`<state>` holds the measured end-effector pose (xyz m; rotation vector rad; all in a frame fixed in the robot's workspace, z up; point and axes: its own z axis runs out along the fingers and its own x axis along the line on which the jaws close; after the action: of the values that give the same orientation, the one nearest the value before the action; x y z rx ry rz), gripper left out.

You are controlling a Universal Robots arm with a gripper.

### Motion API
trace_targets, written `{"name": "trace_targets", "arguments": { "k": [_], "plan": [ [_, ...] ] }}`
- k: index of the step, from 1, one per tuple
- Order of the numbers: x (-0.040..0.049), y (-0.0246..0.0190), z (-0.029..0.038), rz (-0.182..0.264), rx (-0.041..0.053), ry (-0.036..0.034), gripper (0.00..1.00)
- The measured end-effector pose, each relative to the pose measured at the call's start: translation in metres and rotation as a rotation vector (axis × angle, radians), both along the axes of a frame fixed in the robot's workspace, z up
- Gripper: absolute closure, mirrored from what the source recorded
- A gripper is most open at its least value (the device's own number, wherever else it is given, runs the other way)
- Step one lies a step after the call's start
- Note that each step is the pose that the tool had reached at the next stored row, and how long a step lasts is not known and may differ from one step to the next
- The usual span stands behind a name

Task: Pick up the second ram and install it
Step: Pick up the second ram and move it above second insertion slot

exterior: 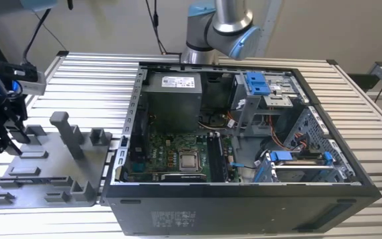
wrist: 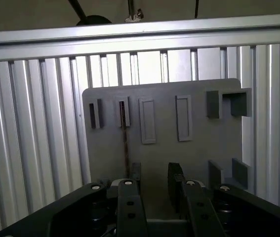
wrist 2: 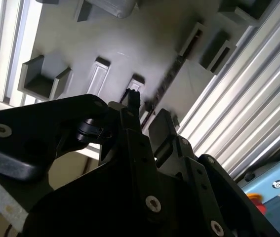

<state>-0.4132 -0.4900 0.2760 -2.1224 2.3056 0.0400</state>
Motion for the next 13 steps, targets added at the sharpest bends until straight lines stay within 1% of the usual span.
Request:
{"name": "trace_targets", "arguments": {
  "k": [7, 13],
  "plan": [
    [-0.0015, -0.0003, -0.0128, 0.0, -0.0001, -0.0007, 0.64],
    [-0.0035, -0.0019, -0.0237, 0.0, -0.0002, -0.0006, 0.64]
  ]
}}
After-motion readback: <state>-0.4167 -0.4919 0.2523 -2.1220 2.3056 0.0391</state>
